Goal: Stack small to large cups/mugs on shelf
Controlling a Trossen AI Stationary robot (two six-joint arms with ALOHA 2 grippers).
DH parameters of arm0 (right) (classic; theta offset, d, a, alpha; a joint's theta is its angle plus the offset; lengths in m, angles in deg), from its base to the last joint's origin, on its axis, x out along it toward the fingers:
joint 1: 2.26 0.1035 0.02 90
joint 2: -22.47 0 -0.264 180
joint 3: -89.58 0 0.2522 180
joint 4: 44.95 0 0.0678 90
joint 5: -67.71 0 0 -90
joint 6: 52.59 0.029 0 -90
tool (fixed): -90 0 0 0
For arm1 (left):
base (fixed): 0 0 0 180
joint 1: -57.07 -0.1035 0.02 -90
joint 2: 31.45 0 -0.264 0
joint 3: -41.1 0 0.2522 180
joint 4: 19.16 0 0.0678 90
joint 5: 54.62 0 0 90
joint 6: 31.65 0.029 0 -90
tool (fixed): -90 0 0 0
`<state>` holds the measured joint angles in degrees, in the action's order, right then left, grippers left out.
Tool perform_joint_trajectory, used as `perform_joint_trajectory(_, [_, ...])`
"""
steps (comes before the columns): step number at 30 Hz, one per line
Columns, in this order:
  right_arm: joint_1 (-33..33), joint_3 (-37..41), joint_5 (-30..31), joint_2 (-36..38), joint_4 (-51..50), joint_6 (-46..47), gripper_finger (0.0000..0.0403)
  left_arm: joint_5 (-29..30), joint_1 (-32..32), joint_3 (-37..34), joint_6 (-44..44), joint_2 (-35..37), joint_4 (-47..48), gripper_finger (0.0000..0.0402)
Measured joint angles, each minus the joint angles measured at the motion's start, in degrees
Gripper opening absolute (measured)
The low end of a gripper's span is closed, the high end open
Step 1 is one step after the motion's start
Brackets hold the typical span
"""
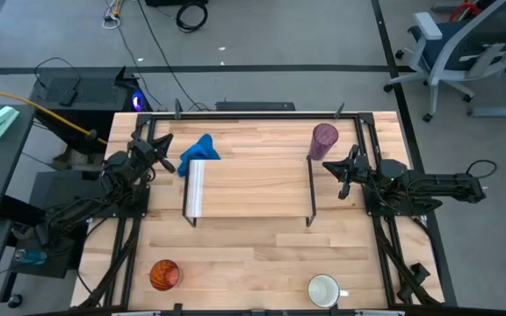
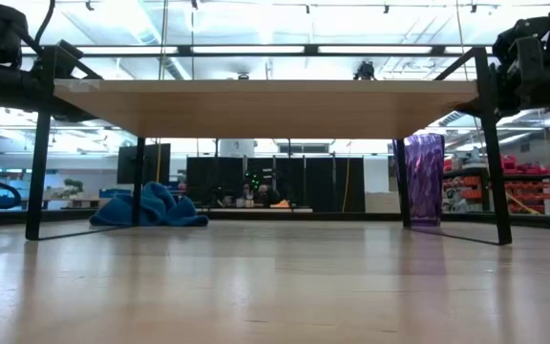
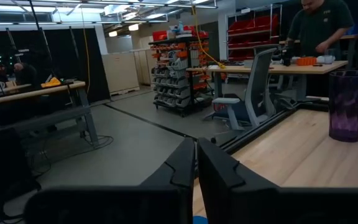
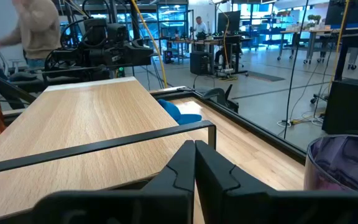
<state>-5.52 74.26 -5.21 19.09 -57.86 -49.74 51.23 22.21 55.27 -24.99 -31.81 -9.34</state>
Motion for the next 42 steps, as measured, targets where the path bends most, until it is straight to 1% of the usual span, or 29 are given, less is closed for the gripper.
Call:
perform_joint_trajectory(11, [0.02,0.0,0.0,0.0,0.0,0.0,0.0015,0.0,-0.01,-0.01,0.0,-0.01,0.0,0.0036])
perform_joint_trajectory(21, [0.02,0.01,-0.01,-0.01,0.01,0.0,0.0015,0.0,-0.01,-0.02,0.0,-0.02,0.0,0.0025])
perform_joint_trajectory(32, [0.02,0.0,0.0,-0.01,0.02,0.04,0.0015,0.0,-0.01,-0.02,1.5,0.0,-0.65,0.0035])
perform_joint_trajectory(35, [0.02,0.0,0.0,0.0,0.1,2.65,0.0015,0.0,-0.02,-0.02,1.49,0.0,-0.72,0.0031])
perform_joint_trajectory(42, [0.02,0.0,0.0,0.0,1.16,2.97,0.0015,0.0,-0.01,-0.02,1.44,0.0,-0.83,0.0023])
